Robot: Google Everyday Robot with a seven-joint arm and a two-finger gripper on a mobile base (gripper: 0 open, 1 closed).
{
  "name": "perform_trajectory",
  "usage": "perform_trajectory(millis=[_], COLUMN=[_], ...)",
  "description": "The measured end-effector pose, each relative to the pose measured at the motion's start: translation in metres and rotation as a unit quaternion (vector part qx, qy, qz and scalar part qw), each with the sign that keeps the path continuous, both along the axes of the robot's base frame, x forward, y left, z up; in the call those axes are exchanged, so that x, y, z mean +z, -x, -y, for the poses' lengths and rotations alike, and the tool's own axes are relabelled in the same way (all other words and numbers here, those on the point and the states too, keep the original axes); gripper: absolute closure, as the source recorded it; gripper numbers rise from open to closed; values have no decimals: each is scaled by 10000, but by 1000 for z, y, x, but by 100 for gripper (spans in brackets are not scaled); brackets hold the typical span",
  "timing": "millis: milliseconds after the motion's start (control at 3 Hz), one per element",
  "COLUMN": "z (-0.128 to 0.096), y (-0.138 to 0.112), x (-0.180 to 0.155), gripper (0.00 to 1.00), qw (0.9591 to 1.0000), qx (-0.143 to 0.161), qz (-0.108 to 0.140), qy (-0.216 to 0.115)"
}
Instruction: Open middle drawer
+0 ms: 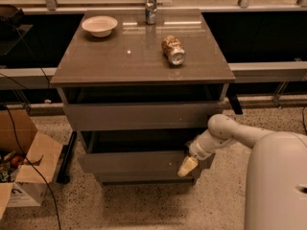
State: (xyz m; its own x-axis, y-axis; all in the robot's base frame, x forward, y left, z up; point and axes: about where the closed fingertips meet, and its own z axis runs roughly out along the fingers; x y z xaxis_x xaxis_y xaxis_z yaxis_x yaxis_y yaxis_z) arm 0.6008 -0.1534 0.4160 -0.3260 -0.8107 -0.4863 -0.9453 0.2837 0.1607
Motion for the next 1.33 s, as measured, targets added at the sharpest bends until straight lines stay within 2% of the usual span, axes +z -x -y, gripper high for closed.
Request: perform_trajectory(millis=[333, 667, 1000, 1333], z=[0, 0, 2, 2], y=[0, 0, 45, 45], x=[3, 3, -1, 0], gripper=[56, 79, 69, 44], qw=[10000, 10000, 9988, 9988], qx=[0, 0, 90, 90], qz=[0, -2, -455, -455], qy=[0, 1, 149, 149])
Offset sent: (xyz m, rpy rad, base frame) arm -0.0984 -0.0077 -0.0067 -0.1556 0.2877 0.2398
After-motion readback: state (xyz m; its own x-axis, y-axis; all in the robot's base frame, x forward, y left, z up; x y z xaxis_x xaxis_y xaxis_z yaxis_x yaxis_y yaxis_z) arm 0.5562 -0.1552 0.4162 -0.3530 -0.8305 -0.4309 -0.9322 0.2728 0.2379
